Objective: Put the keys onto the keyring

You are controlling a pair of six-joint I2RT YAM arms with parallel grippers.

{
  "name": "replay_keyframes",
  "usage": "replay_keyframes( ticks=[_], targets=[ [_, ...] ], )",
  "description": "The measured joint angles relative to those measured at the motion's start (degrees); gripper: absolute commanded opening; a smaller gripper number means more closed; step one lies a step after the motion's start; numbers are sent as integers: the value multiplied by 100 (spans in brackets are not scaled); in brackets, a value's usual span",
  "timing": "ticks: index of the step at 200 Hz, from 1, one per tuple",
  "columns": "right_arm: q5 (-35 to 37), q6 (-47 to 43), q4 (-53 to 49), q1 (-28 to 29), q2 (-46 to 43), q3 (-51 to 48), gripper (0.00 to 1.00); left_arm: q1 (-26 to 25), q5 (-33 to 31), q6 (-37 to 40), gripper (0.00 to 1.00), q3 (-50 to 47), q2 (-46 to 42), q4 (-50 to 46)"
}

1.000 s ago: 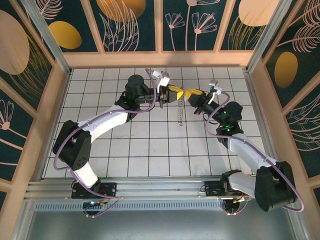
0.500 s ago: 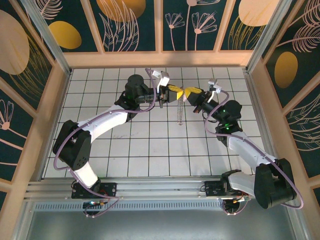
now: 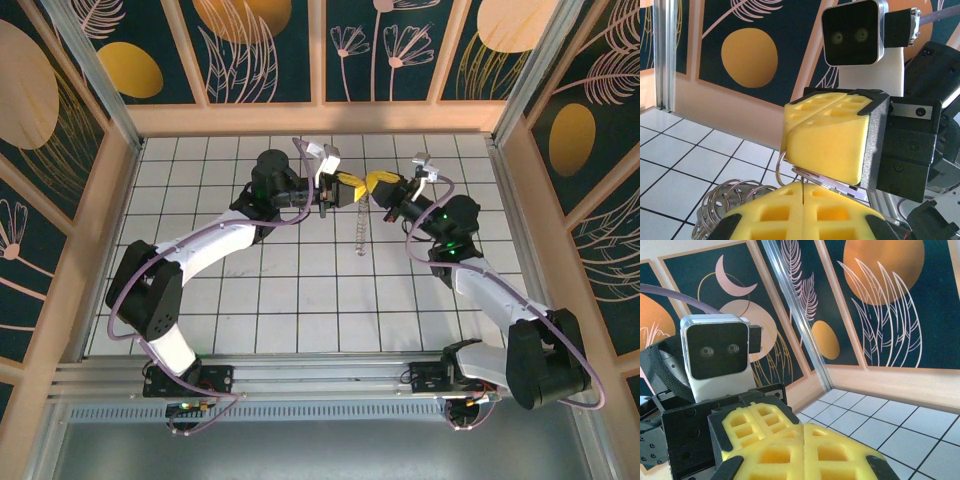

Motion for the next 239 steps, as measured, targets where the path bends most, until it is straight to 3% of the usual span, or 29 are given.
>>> replay_keyframes(
  ticks=[239],
  targets=[
    [282,81,-114,-205,-798,-562,0,-26,-85,15,0,0,0,129]
  ],
)
